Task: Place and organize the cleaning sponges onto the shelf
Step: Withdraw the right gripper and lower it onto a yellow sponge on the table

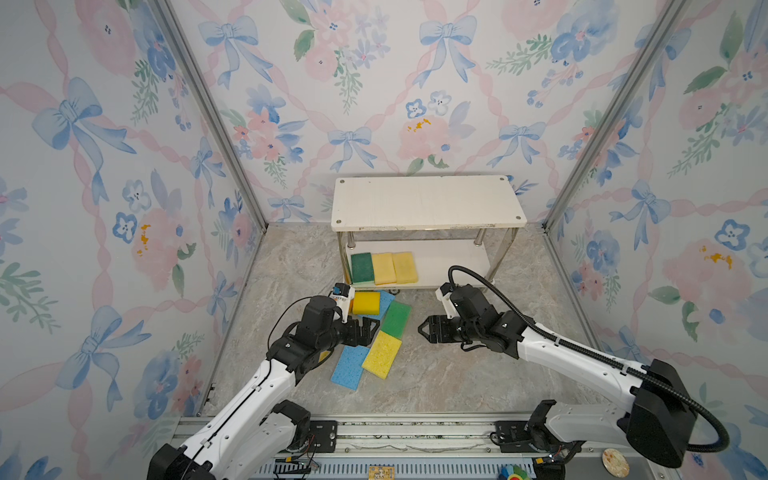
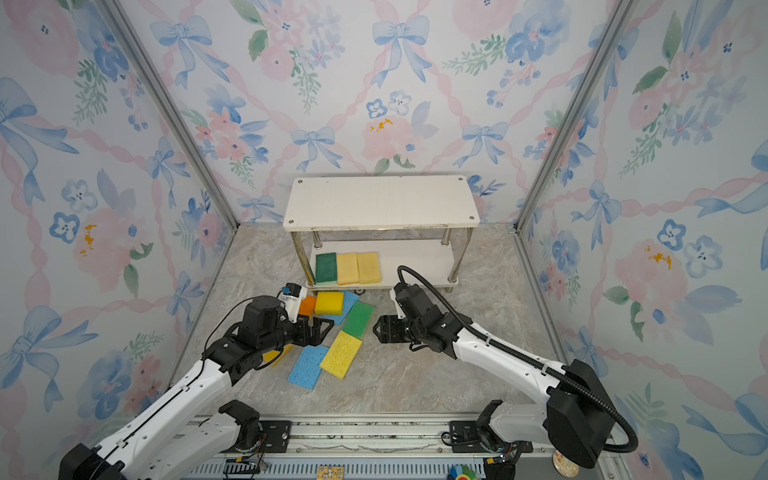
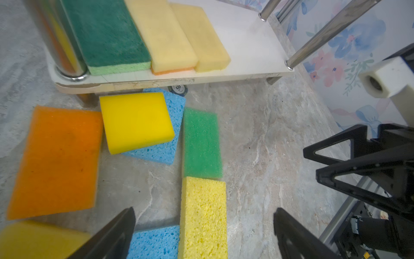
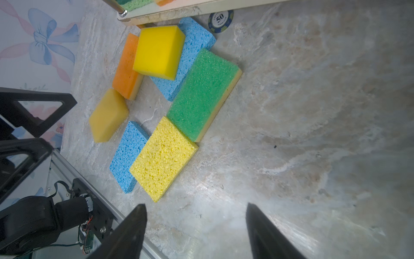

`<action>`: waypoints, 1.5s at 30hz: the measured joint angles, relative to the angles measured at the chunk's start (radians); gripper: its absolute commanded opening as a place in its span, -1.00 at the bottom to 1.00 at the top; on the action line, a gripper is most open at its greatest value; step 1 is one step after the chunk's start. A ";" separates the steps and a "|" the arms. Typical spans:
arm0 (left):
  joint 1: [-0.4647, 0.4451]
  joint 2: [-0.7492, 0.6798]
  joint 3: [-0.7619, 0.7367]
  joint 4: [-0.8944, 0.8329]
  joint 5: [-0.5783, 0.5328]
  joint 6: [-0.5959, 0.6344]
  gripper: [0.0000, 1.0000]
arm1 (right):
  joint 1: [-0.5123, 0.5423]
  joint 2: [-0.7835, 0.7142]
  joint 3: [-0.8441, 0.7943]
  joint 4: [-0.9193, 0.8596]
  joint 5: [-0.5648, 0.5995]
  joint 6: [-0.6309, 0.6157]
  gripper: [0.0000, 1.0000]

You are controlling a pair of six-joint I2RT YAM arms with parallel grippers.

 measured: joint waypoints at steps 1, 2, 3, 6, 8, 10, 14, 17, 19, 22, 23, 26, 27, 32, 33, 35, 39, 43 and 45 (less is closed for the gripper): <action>-0.017 0.016 0.000 0.000 0.000 0.000 0.96 | 0.014 -0.001 -0.010 0.004 0.003 0.022 0.46; -0.034 0.031 0.000 0.000 0.000 0.000 0.96 | 0.030 -0.002 -0.024 0.011 0.006 0.047 0.46; -0.051 0.047 0.000 0.000 0.000 0.000 0.96 | 0.048 -0.002 -0.043 0.023 0.010 0.076 0.45; -0.095 0.085 0.000 0.000 0.000 0.000 0.96 | 0.108 0.003 -0.099 0.062 0.013 0.159 0.42; -0.116 0.107 0.000 0.000 0.000 0.000 0.96 | 0.146 0.019 -0.119 0.091 0.013 0.203 0.40; -0.130 0.130 0.000 0.000 0.001 0.000 0.96 | 0.179 0.048 -0.124 0.125 0.012 0.240 0.35; -0.143 0.170 0.000 0.000 -0.001 0.000 0.96 | 0.236 0.136 -0.124 0.240 0.003 0.304 0.26; -0.143 0.175 0.000 0.000 -0.019 0.000 0.96 | 0.265 0.213 -0.124 0.315 -0.010 0.348 0.19; -0.143 0.170 0.000 -0.002 -0.042 -0.001 0.96 | 0.278 0.256 -0.124 0.355 -0.013 0.375 0.14; -0.137 0.150 0.000 -0.008 -0.074 -0.002 0.96 | 0.290 0.312 -0.124 0.419 -0.016 0.418 0.05; -0.130 0.138 0.000 -0.010 -0.084 -0.003 0.96 | 0.293 0.328 -0.124 0.440 -0.018 0.433 0.02; -0.106 0.114 0.000 -0.011 -0.103 -0.003 0.96 | 0.294 0.370 -0.123 0.492 -0.013 0.469 -0.09; -0.100 0.111 0.000 -0.011 -0.107 -0.003 0.96 | 0.294 0.386 -0.122 0.506 -0.009 0.480 -0.12; -0.083 0.117 0.000 -0.012 -0.108 -0.003 0.96 | 0.295 0.439 -0.090 0.555 0.024 0.521 -0.26; -0.083 0.119 0.000 -0.012 -0.108 -0.003 0.96 | 0.296 0.445 -0.084 0.555 0.033 0.525 -0.30; -0.082 0.121 0.000 -0.013 -0.108 -0.003 0.96 | 0.300 0.450 -0.075 0.546 0.054 0.529 -0.39; -0.079 0.121 0.000 -0.019 -0.108 -0.003 0.96 | 0.317 0.449 -0.046 0.478 0.103 0.518 -0.67; -0.078 0.121 0.000 -0.019 -0.104 -0.003 0.96 | 0.343 0.425 -0.002 0.366 0.165 0.470 -0.92; -0.078 0.121 0.000 -0.019 -0.094 -0.003 0.96 | 0.354 0.387 0.010 0.304 0.193 0.442 -0.96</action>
